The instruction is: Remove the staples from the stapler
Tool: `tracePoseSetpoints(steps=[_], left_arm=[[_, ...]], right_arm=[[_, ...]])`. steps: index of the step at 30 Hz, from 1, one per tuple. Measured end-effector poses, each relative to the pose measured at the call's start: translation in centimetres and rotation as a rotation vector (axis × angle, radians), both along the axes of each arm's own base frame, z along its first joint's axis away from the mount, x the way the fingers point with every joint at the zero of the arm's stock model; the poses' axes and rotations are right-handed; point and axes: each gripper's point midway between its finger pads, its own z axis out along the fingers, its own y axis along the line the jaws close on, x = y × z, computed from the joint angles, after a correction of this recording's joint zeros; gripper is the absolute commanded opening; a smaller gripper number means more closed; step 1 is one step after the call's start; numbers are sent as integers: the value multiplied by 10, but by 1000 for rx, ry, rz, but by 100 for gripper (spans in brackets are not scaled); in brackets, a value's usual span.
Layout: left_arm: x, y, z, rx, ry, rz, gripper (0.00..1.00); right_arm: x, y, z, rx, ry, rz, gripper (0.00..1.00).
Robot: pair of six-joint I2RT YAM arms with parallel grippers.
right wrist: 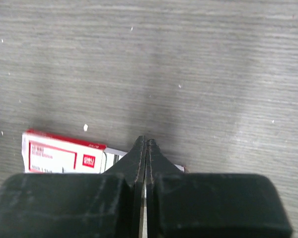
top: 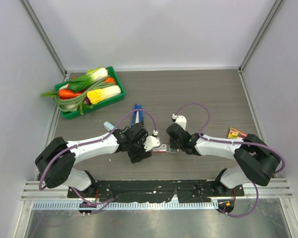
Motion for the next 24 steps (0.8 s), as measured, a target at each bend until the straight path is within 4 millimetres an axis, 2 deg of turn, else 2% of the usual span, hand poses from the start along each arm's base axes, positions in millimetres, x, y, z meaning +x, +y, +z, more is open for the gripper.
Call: tracePoseSetpoints(steps=[6, 11, 24], left_arm=[[1, 0, -2, 7, -5, 1, 58], [2, 0, -5, 17, -6, 0, 54], [3, 2, -13, 42, -2, -5, 21]], right_arm=[[-16, -2, 1, -15, 21, 24, 2], [-17, -3, 5, -21, 10, 20, 6], [-6, -4, 15, -49, -29, 11, 7]])
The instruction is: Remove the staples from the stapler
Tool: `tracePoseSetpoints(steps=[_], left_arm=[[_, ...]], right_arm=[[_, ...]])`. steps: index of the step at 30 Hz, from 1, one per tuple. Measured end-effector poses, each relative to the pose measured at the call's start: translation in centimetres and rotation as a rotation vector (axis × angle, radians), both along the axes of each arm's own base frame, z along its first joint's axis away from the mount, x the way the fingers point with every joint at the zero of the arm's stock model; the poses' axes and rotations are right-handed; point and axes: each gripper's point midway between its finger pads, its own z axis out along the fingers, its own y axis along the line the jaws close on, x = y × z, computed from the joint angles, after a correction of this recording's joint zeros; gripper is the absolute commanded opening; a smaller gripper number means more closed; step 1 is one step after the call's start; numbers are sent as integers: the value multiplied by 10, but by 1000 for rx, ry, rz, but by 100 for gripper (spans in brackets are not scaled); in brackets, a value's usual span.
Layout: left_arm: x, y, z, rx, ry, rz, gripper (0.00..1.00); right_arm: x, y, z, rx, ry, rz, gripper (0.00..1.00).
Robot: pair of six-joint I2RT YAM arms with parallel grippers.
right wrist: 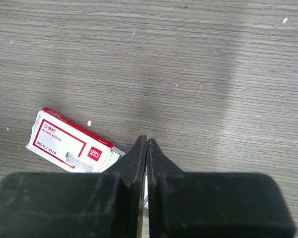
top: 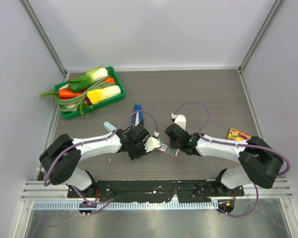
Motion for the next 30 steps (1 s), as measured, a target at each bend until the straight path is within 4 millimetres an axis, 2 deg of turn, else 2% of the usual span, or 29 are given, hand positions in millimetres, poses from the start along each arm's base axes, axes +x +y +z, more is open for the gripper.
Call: tracePoseSetpoints(steps=[5, 10, 20, 25, 27, 30], left_arm=[[0, 0, -1, 5, 0, -7, 15], [2, 0, 1, 7, -11, -11, 1], [9, -2, 19, -20, -62, -21, 0], [11, -9, 50, -80, -61, -22, 0], [15, -16, 71, -160, -19, -2, 0], [32, -23, 108, -321, 42, 69, 0]], right_arm=[[1, -2, 0, -2, -3, -6, 7], [5, -3, 8, 16, -20, -16, 8], [9, -1, 26, 60, -60, -22, 9], [12, 2, 42, 118, -104, -24, 18], [12, 3, 52, 162, -135, -20, 20], [10, 1, 65, 226, -176, -19, 23]])
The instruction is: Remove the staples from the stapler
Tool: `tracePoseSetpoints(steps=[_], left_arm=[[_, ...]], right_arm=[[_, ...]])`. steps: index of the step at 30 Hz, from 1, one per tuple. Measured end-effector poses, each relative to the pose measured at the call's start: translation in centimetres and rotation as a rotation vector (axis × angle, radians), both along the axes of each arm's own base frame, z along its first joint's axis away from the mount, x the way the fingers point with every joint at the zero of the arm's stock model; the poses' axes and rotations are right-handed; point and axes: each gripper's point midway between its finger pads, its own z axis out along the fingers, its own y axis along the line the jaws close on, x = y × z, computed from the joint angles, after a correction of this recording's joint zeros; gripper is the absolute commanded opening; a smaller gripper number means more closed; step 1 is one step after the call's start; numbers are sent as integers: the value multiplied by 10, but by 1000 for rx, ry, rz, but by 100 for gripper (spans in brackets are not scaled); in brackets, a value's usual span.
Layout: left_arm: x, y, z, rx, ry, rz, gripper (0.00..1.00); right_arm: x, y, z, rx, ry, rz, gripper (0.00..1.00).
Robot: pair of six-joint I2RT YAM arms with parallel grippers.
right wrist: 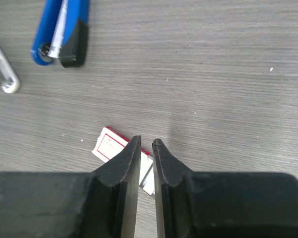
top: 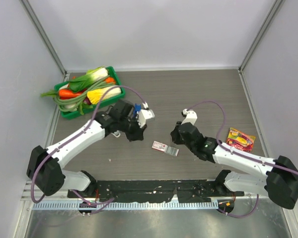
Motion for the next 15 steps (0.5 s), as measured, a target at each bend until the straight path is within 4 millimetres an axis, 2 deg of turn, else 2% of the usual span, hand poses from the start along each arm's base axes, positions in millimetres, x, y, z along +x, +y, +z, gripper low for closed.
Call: tracePoseSetpoints(steps=[2, 4, 10, 12, 15], left_arm=[[8, -2, 23, -109, 45, 34, 0], [9, -3, 38, -188, 95, 46, 1], [-27, -20, 63, -375, 330, -32, 6], [-34, -25, 72, -429, 397, -49, 7], [-35, -29, 86, -524, 515, -32, 7]], right_arm=[[0, 0, 10, 45, -31, 3, 24], [0, 1, 18, 85, -56, 10, 25], [-6, 15, 38, 199, -101, 83, 32], [-10, 22, 45, 236, -113, 126, 36], [-16, 32, 55, 273, -140, 199, 41]])
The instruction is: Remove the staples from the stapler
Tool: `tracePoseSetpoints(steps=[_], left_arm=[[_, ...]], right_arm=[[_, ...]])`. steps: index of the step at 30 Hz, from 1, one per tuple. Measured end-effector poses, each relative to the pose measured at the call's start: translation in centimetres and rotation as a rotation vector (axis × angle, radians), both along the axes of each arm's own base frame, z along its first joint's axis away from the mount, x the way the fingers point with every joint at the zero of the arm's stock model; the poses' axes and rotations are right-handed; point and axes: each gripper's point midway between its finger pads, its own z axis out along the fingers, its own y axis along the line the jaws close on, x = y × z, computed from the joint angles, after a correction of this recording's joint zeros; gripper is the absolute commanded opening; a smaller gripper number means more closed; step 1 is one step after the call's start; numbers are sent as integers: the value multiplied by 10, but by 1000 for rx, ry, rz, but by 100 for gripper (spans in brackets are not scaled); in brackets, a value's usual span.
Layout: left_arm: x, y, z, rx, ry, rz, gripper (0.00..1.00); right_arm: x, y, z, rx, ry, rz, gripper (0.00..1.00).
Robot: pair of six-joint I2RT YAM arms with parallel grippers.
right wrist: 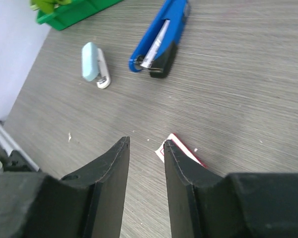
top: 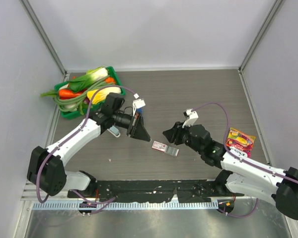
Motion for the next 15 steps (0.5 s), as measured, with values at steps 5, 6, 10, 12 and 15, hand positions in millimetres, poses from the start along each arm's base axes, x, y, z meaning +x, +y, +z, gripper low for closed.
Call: tracePoseSetpoints(steps=[5, 6, 10, 12, 15], left_arm=[[13, -2, 20, -107, 187, 47, 7], [16, -3, 25, -126, 214, 54, 7], [27, -7, 50, -214, 281, 82, 7], [33, -8, 66, -257, 311, 92, 7], [38, -9, 87, -311, 351, 93, 7]], right_arm=[[-16, 9, 17, 31, -100, 141, 43], [-19, 11, 21, 33, -129, 171, 44], [-29, 15, 35, 10, -266, 265, 46], [-34, 18, 41, -28, -351, 309, 48], [-39, 24, 49, -94, -478, 356, 49]])
